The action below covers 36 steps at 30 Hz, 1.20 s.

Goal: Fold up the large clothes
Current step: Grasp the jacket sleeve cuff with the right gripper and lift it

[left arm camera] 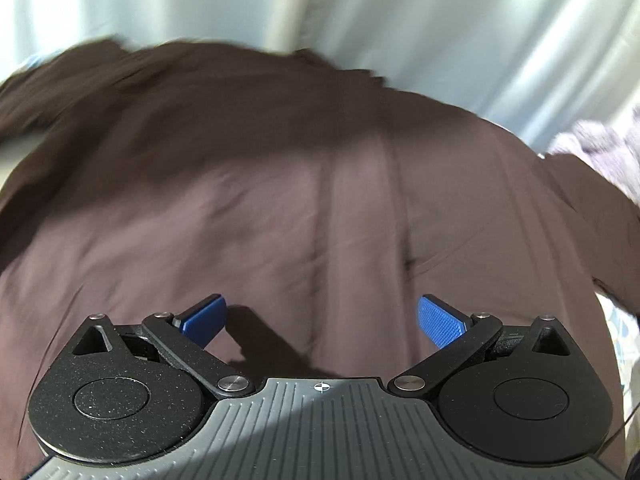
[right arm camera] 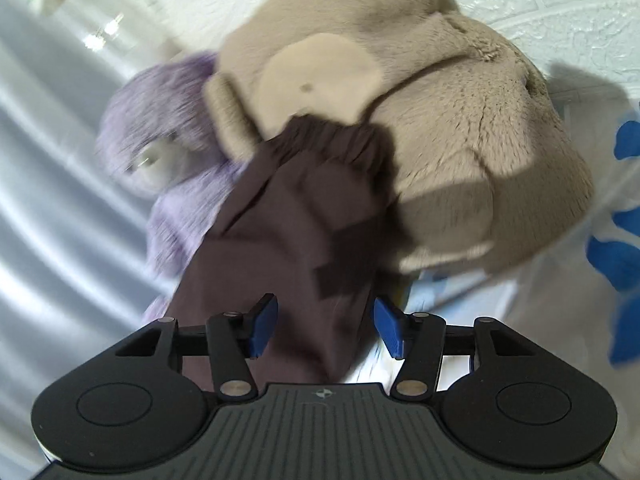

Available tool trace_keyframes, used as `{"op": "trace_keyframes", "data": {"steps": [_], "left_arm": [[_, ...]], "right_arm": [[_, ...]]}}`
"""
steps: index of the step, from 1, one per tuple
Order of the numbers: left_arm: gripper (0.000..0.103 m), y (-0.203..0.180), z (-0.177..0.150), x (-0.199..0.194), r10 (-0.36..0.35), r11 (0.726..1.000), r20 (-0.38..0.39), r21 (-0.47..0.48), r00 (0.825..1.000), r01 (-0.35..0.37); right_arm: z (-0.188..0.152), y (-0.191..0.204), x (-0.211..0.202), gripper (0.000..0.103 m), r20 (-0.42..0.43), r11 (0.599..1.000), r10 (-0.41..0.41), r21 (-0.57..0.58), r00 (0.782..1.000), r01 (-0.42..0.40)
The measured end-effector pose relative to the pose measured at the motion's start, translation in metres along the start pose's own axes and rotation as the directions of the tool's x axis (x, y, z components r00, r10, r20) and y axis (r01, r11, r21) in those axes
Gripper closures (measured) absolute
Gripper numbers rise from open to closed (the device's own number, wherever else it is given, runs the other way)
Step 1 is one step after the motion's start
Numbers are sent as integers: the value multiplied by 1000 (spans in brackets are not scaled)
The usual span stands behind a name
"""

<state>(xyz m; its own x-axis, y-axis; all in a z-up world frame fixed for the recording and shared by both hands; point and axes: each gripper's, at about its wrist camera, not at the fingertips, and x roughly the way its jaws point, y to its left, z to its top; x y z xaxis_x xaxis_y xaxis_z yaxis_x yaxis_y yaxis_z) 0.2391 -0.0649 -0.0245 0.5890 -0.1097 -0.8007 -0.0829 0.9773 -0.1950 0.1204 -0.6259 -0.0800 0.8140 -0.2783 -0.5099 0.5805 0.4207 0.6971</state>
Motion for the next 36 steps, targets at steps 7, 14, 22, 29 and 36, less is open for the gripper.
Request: {"op": "trace_keyframes", "data": {"steps": [7,14,22,29,36], "left_arm": [[0,-75,41,37,-78,993,39,88,996,75],[0,-164,87,92,-106,978,97,193,990,86],[0,-230,79,161,67,911,145,394,987,-119],[0,-222,77,179,40,942,141,325,989,-85],[0,-212,76,174,-14,949,140,314,990,-31]], "right_arm": [[2,6,29,89,-60,999,36,20,998,-35],[5,51,-12,91,11,981,125,-150,992,-122],[2,74,-48,92,39,950,149,-282,988,-132],[4,93,-57,93,42,928,207,-325,977,-183],[-17,159,-79,93,3,812,373,-485,928,-325]]}}
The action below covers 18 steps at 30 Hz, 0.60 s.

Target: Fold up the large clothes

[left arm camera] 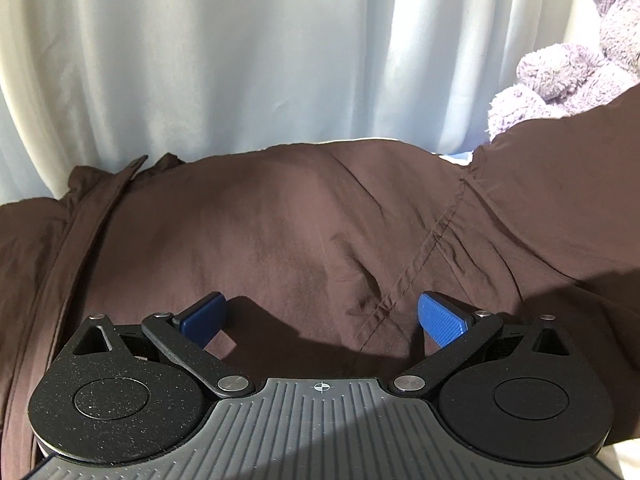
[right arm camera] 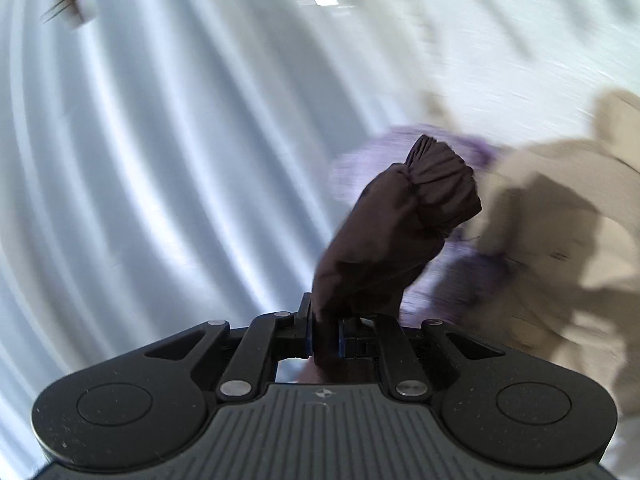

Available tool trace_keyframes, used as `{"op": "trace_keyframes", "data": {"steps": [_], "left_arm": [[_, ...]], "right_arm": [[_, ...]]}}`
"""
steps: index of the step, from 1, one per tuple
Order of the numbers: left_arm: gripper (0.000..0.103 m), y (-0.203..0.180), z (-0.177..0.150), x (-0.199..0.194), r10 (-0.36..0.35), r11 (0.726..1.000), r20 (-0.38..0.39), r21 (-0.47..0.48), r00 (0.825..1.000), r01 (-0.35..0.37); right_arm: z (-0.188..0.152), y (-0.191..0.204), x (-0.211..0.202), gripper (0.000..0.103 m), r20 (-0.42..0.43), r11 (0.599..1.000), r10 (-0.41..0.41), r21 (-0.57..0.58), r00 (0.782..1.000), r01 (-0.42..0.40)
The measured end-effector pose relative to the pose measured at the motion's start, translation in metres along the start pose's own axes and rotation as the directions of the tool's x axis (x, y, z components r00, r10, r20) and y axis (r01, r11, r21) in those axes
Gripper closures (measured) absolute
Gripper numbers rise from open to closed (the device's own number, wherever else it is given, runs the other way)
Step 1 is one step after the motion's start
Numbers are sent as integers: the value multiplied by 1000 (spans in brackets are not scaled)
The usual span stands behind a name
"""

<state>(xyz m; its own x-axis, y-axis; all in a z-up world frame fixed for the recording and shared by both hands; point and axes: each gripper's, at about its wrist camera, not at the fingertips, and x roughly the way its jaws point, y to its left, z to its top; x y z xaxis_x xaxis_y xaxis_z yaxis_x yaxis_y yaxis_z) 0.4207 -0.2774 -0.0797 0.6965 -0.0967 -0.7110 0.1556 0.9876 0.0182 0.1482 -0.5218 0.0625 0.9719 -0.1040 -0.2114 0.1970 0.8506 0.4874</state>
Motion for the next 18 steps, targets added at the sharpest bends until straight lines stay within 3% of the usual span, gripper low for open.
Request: {"op": "trace_keyframes", "data": {"steps": [5,9,12,15,18], "left_arm": [[0,26,3,-18,-41,998,-58,-44,997,38],[0,87,-5,-45,-152,972,-38,-188,988,142],[0,145,-12,-70,-235,915,50,-326,971,239],[0,189,-14,-83,-336,822,143,-438,931,364],[0,200,-11,-79,-417,768,171,-459,892,447]], "right_arm": [[-17,49,25,93,-83,986,71,-143,994,-82],[-49,87,50,93,-198,950,107,-267,974,-159],[-82,110,67,92,-302,914,121,-338,946,-225],[-120,124,82,92,-400,881,109,-385,910,-274],[-155,133,97,92,-473,849,73,-433,878,-303]]}}
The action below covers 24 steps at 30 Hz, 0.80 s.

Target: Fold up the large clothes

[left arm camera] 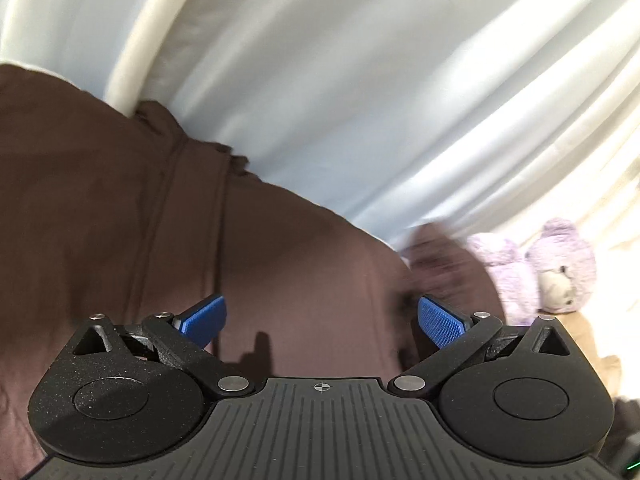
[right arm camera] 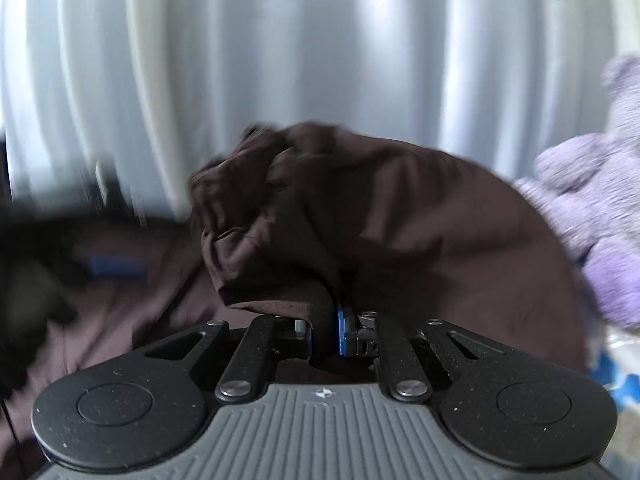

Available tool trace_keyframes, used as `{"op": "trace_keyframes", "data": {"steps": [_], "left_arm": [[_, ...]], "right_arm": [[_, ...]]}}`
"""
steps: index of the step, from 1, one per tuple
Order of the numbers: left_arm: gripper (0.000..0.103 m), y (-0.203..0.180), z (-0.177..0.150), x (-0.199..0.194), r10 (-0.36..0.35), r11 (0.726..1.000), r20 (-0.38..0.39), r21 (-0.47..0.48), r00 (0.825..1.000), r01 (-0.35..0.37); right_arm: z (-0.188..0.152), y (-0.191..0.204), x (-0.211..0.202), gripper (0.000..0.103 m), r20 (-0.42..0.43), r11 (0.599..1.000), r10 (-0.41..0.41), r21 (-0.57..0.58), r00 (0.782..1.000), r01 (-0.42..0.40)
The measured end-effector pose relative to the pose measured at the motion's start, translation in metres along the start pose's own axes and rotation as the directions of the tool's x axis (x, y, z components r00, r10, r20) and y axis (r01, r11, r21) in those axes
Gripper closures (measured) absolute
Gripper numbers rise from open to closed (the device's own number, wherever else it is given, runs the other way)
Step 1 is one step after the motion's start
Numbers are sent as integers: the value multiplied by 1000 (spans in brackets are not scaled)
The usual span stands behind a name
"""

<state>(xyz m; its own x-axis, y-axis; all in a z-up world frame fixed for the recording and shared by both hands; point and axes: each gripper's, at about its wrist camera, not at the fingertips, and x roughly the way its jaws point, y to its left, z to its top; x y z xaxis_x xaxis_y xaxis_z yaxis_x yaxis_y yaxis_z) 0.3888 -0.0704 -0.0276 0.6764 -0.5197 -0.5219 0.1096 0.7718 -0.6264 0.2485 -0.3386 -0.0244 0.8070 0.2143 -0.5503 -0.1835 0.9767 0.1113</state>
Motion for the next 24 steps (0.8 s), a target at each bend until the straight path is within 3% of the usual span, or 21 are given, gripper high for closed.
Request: {"op": "trace_keyframes", "data": {"steps": [6,9,11,13,15,18,20,21,24], "left_arm": [[0,2,-4,45,-102,992,-129,-87,986,91],[2,6,-4,66,-87,990,-170,-121,982,67],[24,8,-2,73,-84,991,-177,-115,981,64],[56,16,-3,81,-91,986,-220,-159,971,57],[63,23,-7,88,-128,975,-248,-208,960,77],[72,19,-2,86,-121,980,-219,-179,968,82],[74,16,6,79,-125,981,-200,-172,972,90],[75,14,11,76,-120,983,-186,-158,975,90],[76,10,35,54,-101,992,-101,-84,990,93]], "right_arm": [[-18,19,32,91,-107,998,-6,-69,994,-2],[-10,20,44,90,-122,996,-11,-87,993,0],[-5,21,45,88,-122,997,-6,-81,993,-3],[0,16,33,86,-127,999,19,-40,992,-24],[3,4,17,80,-106,999,45,14,993,-44],[2,-17,-11,60,-70,984,97,158,993,-85],[0,-34,-30,27,-35,950,161,277,986,-145],[-1,-43,-42,23,2,925,187,335,982,-177],[-1,-59,-66,23,61,897,186,396,981,-195]]}}
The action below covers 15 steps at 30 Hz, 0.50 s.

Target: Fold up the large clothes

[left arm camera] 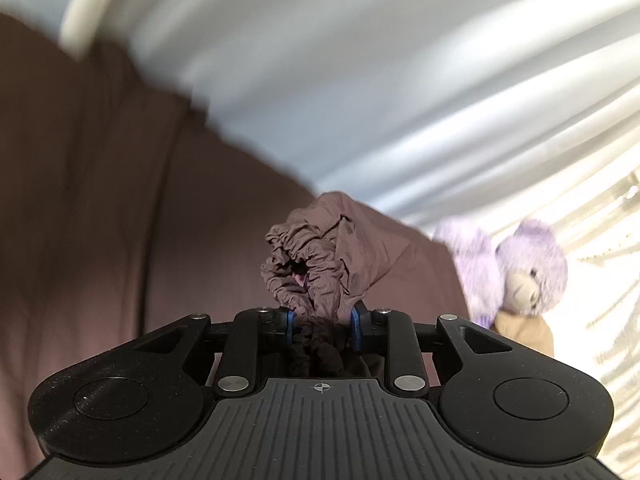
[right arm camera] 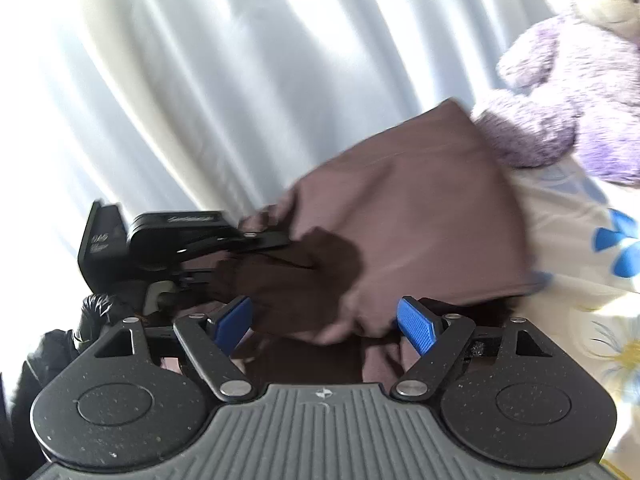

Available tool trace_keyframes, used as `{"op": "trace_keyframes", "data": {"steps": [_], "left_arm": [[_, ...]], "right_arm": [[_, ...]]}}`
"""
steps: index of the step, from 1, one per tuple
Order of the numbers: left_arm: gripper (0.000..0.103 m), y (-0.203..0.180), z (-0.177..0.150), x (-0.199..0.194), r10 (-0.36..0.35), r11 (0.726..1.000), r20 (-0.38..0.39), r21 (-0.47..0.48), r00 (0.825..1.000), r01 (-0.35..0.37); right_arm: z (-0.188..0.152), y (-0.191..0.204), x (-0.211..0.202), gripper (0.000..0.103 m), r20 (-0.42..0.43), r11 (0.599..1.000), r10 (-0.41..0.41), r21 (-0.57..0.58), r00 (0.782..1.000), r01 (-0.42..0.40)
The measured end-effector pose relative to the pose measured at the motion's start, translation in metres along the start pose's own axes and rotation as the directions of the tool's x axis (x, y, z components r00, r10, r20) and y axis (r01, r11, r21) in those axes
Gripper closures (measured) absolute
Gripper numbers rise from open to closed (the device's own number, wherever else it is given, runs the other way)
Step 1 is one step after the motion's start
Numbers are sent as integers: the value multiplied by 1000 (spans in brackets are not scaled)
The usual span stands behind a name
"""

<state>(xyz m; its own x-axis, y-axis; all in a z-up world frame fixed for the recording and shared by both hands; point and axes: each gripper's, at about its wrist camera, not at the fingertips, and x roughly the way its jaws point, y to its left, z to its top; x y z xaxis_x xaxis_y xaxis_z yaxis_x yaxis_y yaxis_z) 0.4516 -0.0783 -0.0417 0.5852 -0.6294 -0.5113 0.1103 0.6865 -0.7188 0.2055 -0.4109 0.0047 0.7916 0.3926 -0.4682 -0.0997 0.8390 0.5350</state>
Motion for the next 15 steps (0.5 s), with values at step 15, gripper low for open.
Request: {"op": "trace_keyframes", "data": {"steps": [15], "left_arm": [[58,81,34,-12,370,924,74,74,926,-375]], "right_arm": [[-11,-44,45,62,-79,958,-78,270,994,97]]}}
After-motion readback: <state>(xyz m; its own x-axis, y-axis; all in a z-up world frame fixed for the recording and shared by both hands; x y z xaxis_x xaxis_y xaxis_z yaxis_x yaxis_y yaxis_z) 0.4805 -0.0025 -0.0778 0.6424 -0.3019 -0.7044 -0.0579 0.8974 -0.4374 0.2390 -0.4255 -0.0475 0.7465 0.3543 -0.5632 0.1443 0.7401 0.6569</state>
